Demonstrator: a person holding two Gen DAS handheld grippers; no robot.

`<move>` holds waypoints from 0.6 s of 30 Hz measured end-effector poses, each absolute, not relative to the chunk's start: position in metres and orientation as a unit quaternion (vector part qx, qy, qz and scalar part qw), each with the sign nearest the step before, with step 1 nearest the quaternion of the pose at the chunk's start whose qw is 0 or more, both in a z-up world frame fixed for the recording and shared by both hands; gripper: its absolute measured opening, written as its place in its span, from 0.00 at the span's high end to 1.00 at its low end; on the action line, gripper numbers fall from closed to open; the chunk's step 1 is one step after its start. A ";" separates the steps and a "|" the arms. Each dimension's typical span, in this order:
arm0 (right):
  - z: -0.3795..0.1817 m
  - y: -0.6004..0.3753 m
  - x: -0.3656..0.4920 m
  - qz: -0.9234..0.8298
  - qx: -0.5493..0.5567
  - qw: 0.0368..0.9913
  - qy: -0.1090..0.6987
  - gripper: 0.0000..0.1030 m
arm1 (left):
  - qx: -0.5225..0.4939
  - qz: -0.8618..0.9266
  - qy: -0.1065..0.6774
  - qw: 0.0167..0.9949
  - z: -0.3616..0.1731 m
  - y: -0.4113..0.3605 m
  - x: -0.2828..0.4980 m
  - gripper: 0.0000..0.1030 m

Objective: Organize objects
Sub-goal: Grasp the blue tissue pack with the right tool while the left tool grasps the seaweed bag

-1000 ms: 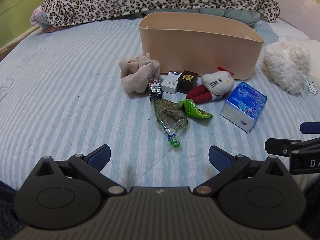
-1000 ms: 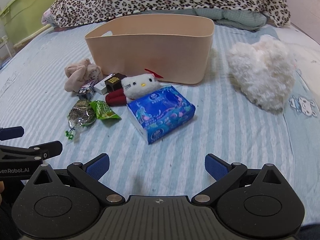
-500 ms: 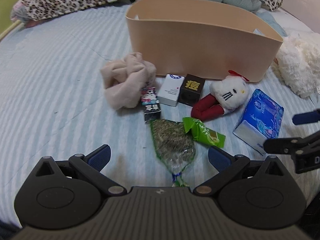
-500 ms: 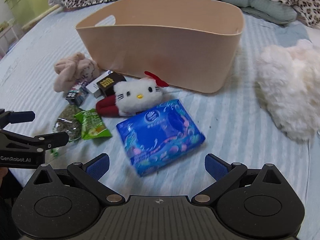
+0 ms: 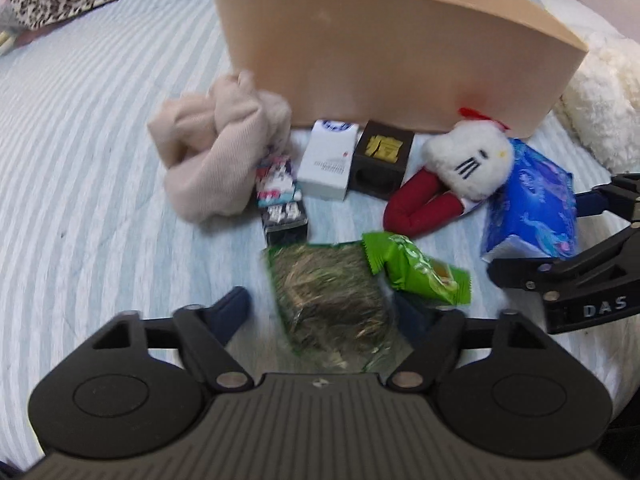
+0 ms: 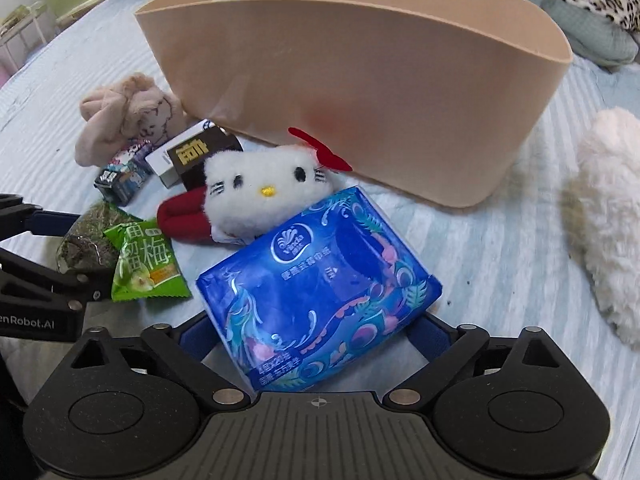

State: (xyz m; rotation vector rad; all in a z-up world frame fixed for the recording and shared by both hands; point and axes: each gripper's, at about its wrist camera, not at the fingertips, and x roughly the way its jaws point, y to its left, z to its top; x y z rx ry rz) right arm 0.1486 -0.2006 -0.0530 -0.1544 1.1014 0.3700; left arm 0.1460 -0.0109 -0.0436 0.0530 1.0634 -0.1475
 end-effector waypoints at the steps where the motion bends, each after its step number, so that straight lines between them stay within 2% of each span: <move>1: -0.052 -0.200 0.148 0.174 -0.071 0.836 0.515 0.16 | 0.025 -0.071 0.503 0.861 -0.043 -0.010 0.146 0.37; 6: -0.050 -0.199 0.138 0.171 -0.074 0.851 0.492 0.42 | 0.021 -0.077 0.482 0.873 -0.043 -0.004 0.139 0.50; 13: -0.044 -0.187 0.114 0.163 -0.106 0.867 0.458 0.60 | 0.040 -0.083 0.460 0.883 -0.038 -0.011 0.123 0.54; 18: -0.038 -0.191 0.108 0.152 -0.113 0.873 0.449 0.65 | 0.036 -0.078 0.453 0.887 -0.029 0.006 0.116 0.55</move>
